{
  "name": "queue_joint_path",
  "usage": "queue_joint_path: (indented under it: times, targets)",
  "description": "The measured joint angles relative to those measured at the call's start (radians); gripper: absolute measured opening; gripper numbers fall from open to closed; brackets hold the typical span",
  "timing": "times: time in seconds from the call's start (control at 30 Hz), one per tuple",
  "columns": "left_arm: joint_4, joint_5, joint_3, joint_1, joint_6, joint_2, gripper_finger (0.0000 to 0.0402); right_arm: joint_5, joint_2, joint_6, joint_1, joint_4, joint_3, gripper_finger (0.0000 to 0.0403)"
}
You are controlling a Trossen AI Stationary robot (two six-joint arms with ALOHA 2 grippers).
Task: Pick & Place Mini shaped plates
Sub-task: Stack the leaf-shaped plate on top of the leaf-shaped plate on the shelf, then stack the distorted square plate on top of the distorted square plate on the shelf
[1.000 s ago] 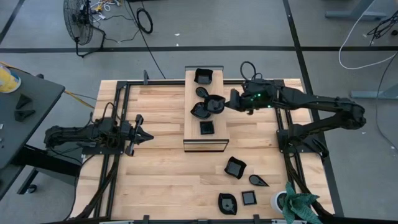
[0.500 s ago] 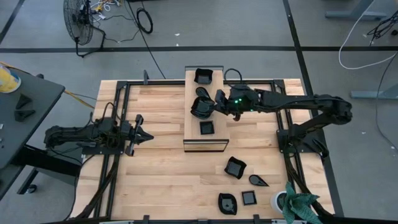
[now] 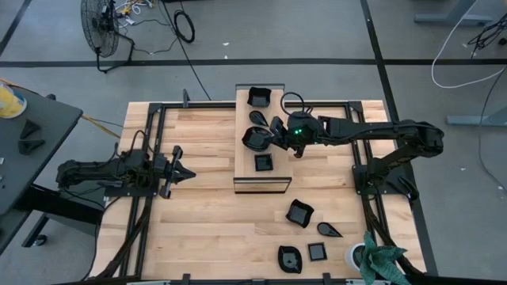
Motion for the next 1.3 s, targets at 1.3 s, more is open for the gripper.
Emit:
queue_joint_path:
  times: [1.3]
  targets:
    - [0.000, 0.000, 0.000, 0.000, 0.000, 0.000, 0.0018, 0.024, -0.005, -0.063, -0.001, -0.006, 0.000, 0.0104]
